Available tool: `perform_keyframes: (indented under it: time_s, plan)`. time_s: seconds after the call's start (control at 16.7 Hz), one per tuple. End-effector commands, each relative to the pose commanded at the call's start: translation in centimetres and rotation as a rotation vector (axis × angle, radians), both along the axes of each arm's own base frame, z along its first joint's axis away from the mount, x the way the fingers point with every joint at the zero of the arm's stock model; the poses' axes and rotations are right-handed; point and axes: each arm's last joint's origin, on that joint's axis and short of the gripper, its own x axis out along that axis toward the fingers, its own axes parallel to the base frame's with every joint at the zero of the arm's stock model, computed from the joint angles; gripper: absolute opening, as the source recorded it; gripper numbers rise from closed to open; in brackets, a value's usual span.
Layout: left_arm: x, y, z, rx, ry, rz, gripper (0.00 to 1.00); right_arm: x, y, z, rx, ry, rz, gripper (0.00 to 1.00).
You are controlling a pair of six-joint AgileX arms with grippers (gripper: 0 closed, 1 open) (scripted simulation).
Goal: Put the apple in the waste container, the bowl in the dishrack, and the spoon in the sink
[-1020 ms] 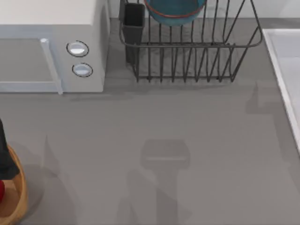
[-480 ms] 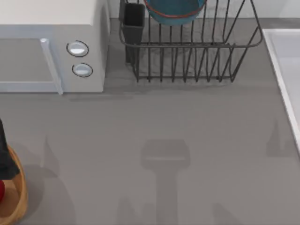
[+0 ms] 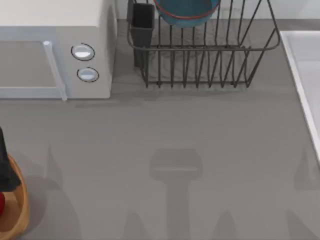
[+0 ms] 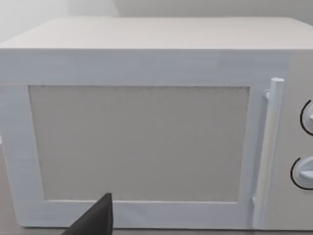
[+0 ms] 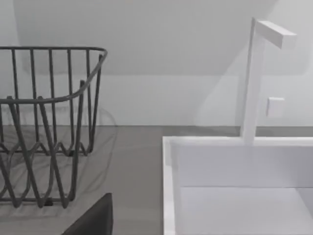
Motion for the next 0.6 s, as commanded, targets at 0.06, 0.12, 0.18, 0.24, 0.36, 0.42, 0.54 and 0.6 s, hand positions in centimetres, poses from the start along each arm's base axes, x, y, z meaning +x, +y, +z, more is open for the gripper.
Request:
perform_keyframes:
  time_s: [0.06, 0.12, 0.18, 0.24, 0.36, 0.42, 0.54, 0.6]
  plan:
    - [0.0, 0.0, 0.0, 0.000, 0.000, 0.000, 1.00, 0.0, 0.0, 0.0, 0.000, 0.000, 0.000, 1.00]
    - [0.0, 0.0, 0.0, 0.000, 0.000, 0.000, 1.00, 0.0, 0.0, 0.0, 0.000, 0.000, 0.000, 1.00]
    - [0.0, 0.0, 0.0, 0.000, 0.000, 0.000, 1.00, 0.0, 0.0, 0.0, 0.000, 0.000, 0.000, 1.00]
    - [0.0, 0.0, 0.0, 0.000, 0.000, 0.000, 1.00, 0.0, 0.0, 0.1, 0.000, 0.000, 0.001, 1.00]
    - [0.0, 0.0, 0.0, 0.000, 0.000, 0.000, 1.00, 0.0, 0.0, 0.2, -0.010, 0.003, 0.004, 1.00]
    - [0.0, 0.0, 0.0, 0.000, 0.000, 0.000, 1.00, 0.0, 0.0, 0.6, -0.029, 0.009, 0.008, 1.00]
    - [0.0, 0.0, 0.0, 0.000, 0.000, 0.000, 1.00, 0.0, 0.0, 1.6, -0.098, 0.040, 0.013, 1.00]
    - [0.0, 0.0, 0.0, 0.000, 0.000, 0.000, 1.00, 0.1, 0.0, 2.1, -0.147, 0.071, 0.013, 1.00]
